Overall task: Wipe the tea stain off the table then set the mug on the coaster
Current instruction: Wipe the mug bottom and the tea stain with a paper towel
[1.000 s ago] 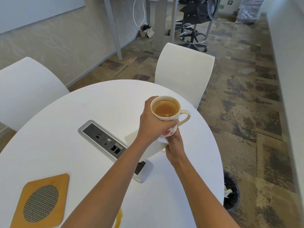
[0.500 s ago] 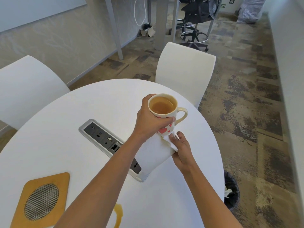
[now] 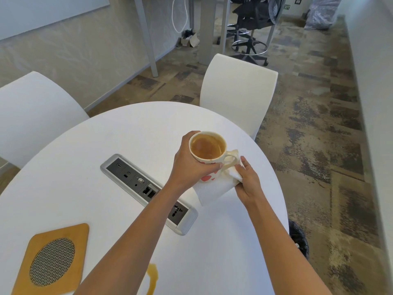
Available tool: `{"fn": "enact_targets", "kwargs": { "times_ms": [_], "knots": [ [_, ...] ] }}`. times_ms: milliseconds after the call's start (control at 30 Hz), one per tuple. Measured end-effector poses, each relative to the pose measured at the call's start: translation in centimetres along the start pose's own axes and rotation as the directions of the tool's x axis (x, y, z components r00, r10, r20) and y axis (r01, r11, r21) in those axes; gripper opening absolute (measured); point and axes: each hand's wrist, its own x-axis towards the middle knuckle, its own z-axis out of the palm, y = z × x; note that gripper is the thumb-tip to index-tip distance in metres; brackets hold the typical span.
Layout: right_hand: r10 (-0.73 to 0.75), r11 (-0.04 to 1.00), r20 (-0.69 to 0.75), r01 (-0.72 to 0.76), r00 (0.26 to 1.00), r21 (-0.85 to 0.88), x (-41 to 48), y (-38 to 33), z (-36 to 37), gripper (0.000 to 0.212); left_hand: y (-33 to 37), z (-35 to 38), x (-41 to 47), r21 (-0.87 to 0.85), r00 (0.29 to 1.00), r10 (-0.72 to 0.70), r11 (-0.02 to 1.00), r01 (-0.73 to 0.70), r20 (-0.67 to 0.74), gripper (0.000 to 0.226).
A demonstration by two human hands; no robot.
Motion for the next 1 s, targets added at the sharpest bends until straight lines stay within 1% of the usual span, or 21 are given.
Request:
{"fn": "enact_targets", "kwargs": {
  "times_ms": [33, 100, 200, 300, 367, 433, 500, 533, 600, 633, 667, 700, 733, 767, 800, 833, 867, 900, 933, 967, 1000],
  "knots": [
    [-0.031, 0.999, 0.011, 0.031, 0.999, -0.030, 0.1, -0.2, -0.2, 0.027, -0.1, 0.0, 0.0, -0.012, 1.000, -0.009, 1.000, 0.009, -0.006, 0.081],
    [-0.068, 0.994, -0.028, 0.065, 0.997, -0.093, 0.2, -0.3, -0.7, 0.026, -0.2, 0.0, 0.1, -0.046, 1.000, -0.027, 0.999, 0.026, -0.016, 0.082],
    [-0.108, 0.984, -0.173, 0.080, 0.979, -0.162, 0.7, -0.2, -1.6, 0.024, -0.3, 0.0, 0.2, -0.067, 0.999, -0.043, 0.997, 0.041, -0.029, 0.083],
    [-0.138, 0.967, -0.321, 0.057, 0.937, -0.249, 1.4, 0.2, -2.4, 0.017, -0.4, -0.1, 0.3, -0.078, 0.998, -0.044, 0.996, 0.040, -0.046, 0.082],
    [-0.187, 0.947, -0.376, 0.064, 0.907, -0.315, 1.7, 0.6, -2.9, 0.015, -0.4, -0.2, 0.4, -0.076, 0.998, -0.031, 0.997, 0.026, -0.059, 0.082],
    [-0.254, 0.910, -0.388, 0.082, 0.886, -0.407, 1.4, 1.0, -3.0, 0.033, -0.5, -0.3, 0.6, -0.060, 0.998, -0.014, 0.998, 0.010, -0.069, 0.083],
    [-0.332, 0.830, -0.362, 0.087, 0.871, -0.551, 0.8, 1.3, -3.0, 0.044, -0.6, -0.4, 0.9, -0.052, 0.997, -0.007, 0.999, 0.003, -0.076, 0.083],
    [-0.368, 0.780, -0.329, 0.097, 0.870, -0.618, 0.5, 1.5, -3.0, 0.045, -0.7, -0.5, 1.0, -0.053, 0.997, -0.005, 0.999, 0.000, -0.081, 0.083],
    [-0.456, 0.652, -0.201, 0.172, 0.867, -0.738, -0.1, 2.1, -3.1, 0.043, -1.0, -0.6, 1.2, -0.052, 0.996, 0.000, 0.999, -0.005, -0.090, 0.083],
    [-0.496, 0.545, -0.103, 0.217, 0.862, -0.810, -0.1, 2.5, -3.3, 0.041, -1.1, -0.6, 1.3, -0.050, 0.996, 0.003, 0.999, -0.008, -0.093, 0.083],
    [-0.508, 0.408, 0.005, 0.246, 0.861, -0.879, 0.0, 3.1, -3.5, 0.039, -1.2, -0.7, 1.4, -0.047, 0.996, 0.005, 0.999, -0.010, -0.095, 0.083],
    [-0.489, 0.264, 0.109, 0.266, 0.865, -0.927, 0.3, 3.7, -3.9, 0.038, -1.3, -0.8, 1.5, -0.044, 0.995, 0.007, 0.999, -0.012, -0.097, 0.083],
    [-0.443, 0.161, 0.165, 0.260, 0.881, -0.952, 0.6, 4.4, -4.4, 0.039, -1.4, -0.8, 1.6, -0.039, 0.995, 0.008, 0.999, -0.012, -0.098, 0.083],
    [-0.411, 0.084, 0.187, 0.242, 0.892, -0.967, 0.7, 5.0, -4.8, 0.041, -1.5, -0.8, 1.7, -0.035, 0.995, 0.007, 0.999, -0.010, -0.099, 0.083],
    [-0.388, 0.035, 0.180, 0.209, 0.904, -0.977, 0.7, 5.4, -4.9, 0.043, -1.6, -0.9, 1.8, -0.032, 0.995, 0.006, 0.999, -0.009, -0.100, 0.083],
    [-0.398, -0.013, 0.177, 0.188, 0.900, -0.982, 0.8, 5.7, -5.0, 0.043, -1.7, -0.9, 1.9, -0.031, 0.995, 0.004, 1.000, -0.008, -0.102, 0.083],
    [-0.425, -0.087, 0.220, 0.202, 0.878, -0.975, 0.7, 5.8, -4.8, 0.043, -1.9, -0.9, 2.0, -0.030, 0.994, 0.004, 1.000, -0.007, -0.105, 0.084],
    [-0.433, -0.202, 0.312, 0.247, 0.845, -0.948, 0.7, 5.8, -4.6, 0.043, -2.1, -1.0, 2.0, -0.027, 0.994, 0.005, 1.000, -0.008, -0.108, 0.085],
    [-0.394, -0.308, 0.385, 0.275, 0.834, -0.911, 0.6, 5.7, -4.1, 0.045, -2.3, -1.0, 2.1, -0.022, 0.994, 0.007, 1.000, -0.010, -0.109, 0.085],
    [-0.343, -0.380, 0.440, 0.306, 0.830, -0.873, 0.6, 5.7, -3.6, 0.049, -2.4, -1.0, 2.2, -0.017, 0.994, 0.008, 1.000, -0.009, -0.111, 0.085],
    [-0.279, -0.431, 0.483, 0.341, 0.830, -0.835, 0.6, 5.6, -3.0, 0.052, -2.5, -1.0, 2.2, -0.012, 0.993, 0.007, 1.000, -0.008, -0.114, 0.085]
  ]
}}
